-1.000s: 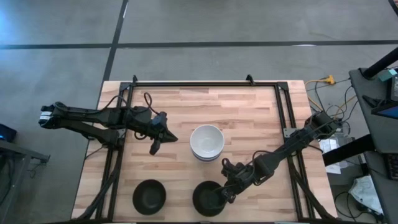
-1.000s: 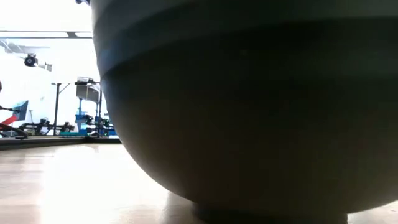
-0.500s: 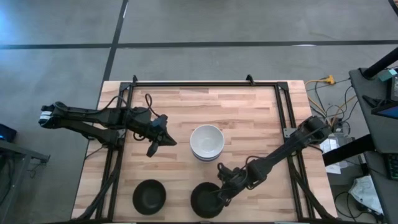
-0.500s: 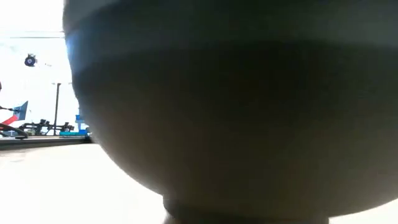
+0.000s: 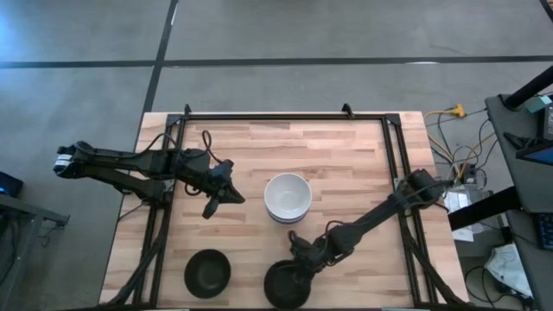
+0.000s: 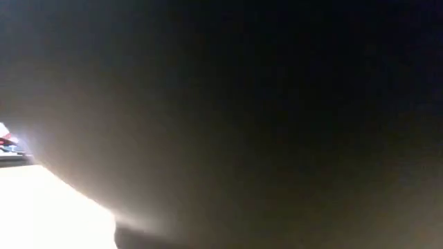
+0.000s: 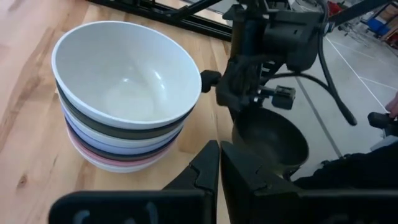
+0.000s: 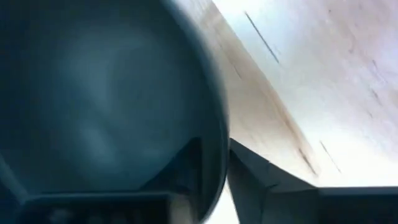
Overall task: Nest bowls inside each other
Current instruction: Stack the black bowl on the white bowl
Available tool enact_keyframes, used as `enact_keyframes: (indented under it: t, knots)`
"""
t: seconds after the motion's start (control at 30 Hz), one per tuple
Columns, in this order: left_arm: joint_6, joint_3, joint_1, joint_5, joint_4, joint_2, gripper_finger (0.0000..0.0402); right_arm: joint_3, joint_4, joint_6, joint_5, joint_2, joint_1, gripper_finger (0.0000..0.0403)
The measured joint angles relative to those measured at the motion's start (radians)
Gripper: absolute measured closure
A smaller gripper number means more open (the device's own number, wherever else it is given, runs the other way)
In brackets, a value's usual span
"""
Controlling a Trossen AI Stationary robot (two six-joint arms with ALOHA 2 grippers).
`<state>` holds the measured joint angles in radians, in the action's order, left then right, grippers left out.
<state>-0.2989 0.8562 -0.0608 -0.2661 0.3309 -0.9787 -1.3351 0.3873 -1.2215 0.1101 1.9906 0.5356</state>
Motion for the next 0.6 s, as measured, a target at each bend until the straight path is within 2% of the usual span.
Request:
enact_keyframes:
  t: [0.13, 0.4, 0.6]
  knots:
    - [0.000, 0.000, 0.000, 0.000, 0.000, 0.000, 0.0402, -0.020, 0.025, 0.047, 0.001, -0.001, -0.017, 0.0389]
    - [0.019, 0.000, 0.000, -0.002, 0.000, 0.000, 0.0402, -0.007, 0.194, 0.117, -0.008, -0.134, -0.067, 0.0393]
    - [0.022, 0.000, 0.000, -0.001, 0.000, 0.000, 0.0402, -0.017, 0.309, 0.203, -0.082, -0.302, -0.131, 0.0393]
